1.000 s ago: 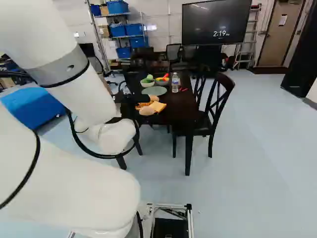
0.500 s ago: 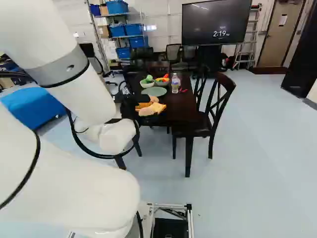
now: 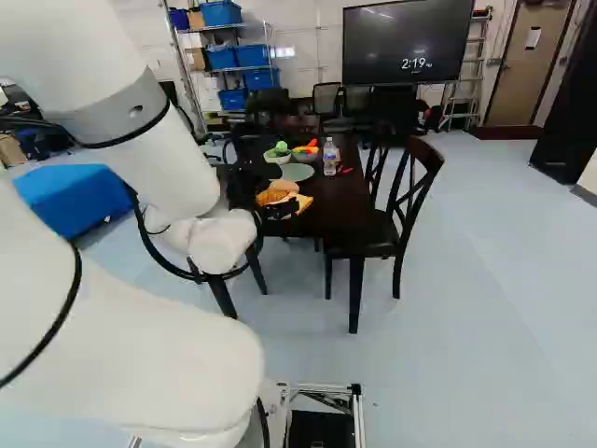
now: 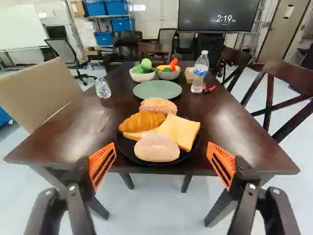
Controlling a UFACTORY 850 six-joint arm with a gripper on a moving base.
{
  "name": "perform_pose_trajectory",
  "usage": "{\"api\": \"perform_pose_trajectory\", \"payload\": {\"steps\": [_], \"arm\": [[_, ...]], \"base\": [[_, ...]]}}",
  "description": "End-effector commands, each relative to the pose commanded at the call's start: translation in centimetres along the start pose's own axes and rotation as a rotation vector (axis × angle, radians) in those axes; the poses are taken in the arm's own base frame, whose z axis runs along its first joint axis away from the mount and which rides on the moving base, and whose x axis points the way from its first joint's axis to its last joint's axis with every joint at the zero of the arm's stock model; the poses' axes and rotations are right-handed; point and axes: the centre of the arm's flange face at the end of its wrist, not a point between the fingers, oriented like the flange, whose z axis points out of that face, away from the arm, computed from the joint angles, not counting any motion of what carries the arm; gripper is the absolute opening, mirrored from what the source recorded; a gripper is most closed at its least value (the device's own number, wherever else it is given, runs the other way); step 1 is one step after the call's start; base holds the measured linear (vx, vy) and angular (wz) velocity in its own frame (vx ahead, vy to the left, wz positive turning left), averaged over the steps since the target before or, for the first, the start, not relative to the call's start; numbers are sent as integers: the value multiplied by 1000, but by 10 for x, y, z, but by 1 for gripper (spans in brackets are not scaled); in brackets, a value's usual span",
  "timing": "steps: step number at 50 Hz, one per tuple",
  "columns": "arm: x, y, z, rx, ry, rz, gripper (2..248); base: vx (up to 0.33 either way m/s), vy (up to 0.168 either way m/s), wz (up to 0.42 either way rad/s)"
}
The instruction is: Move the croissant to the empty plate
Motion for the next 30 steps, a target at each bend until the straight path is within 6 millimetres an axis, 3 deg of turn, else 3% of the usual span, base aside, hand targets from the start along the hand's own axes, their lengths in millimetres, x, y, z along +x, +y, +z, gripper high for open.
{"api": "perform_pose_trajectory", "payload": {"steps": [30], "arm": [[49,-19,49,49,62,-12,247]], "base": [[0,0,0]]}}
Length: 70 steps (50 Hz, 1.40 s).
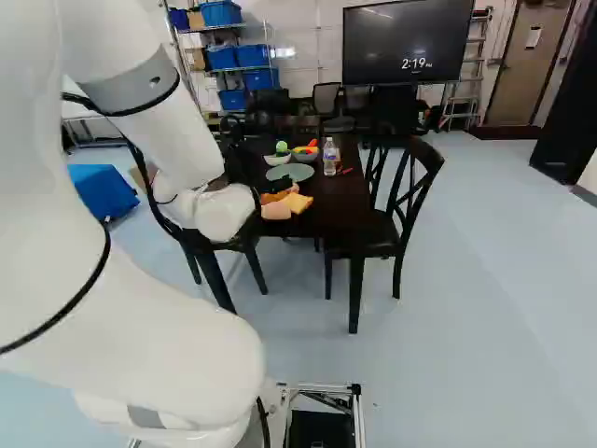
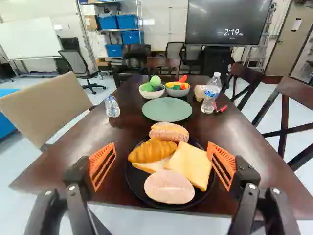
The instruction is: Move the croissant to the empty plate
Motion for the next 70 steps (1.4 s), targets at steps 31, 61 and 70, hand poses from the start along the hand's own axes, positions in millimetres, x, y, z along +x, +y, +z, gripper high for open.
{"api": "perform_pose_trajectory", "payload": {"steps": [31,61,70], "arm": [[33,-9,54,9,-72,10,247],[56,-15,101,-9,-234,53,247],[63,-17,114,-16,-284,74,247]], "base": [[0,0,0],[0,0,0],[0,0,0]]}}
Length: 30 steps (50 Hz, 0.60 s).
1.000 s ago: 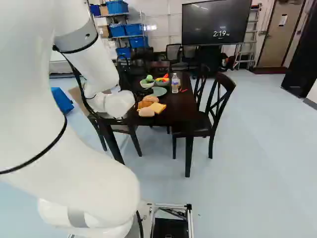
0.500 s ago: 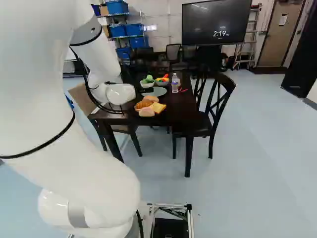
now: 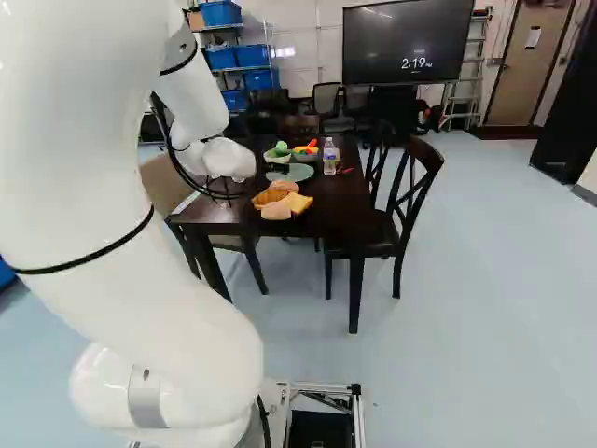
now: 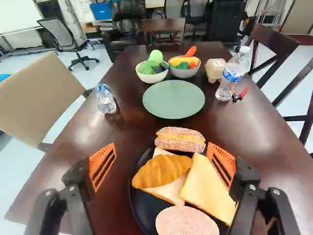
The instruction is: Move the croissant to the empty plate
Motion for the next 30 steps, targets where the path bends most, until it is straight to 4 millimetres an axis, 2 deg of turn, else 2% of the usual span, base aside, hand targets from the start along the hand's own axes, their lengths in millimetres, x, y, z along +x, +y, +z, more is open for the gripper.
{"api": "perform_pose_trajectory", "payload": {"steps": [20,30], "arm": [[22,-8,21,-7,-98,61,247],[29,-9,22,-14,-147,103,247]], "base": [[0,0,0],[0,0,0]]}}
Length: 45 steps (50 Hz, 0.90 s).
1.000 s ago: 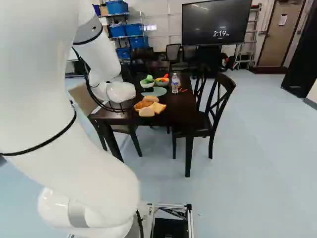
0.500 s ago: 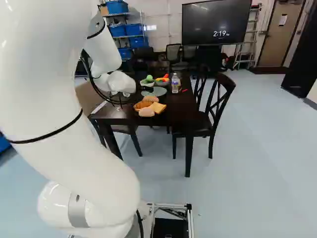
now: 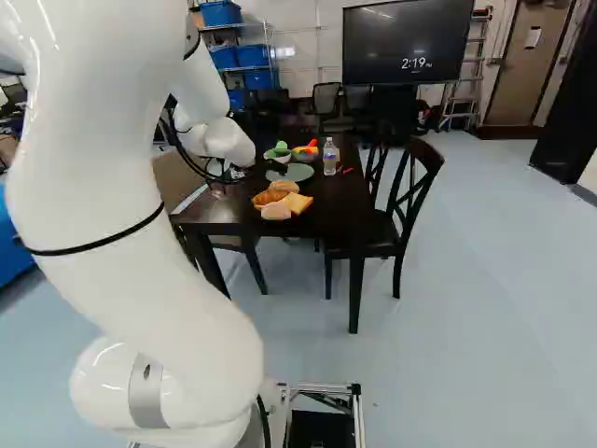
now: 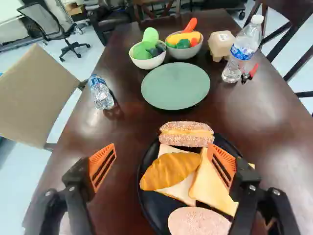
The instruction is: Move the croissant to the empty plate
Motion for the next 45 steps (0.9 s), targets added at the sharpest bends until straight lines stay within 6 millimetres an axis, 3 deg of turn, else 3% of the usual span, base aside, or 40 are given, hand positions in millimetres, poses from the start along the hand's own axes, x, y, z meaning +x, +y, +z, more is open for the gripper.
{"api": "perform_pose_trajectory", "payload": {"steps": [45], "arm": [[34,12,-6,-4,-267,206,247]], "base": [[0,0,0]]}}
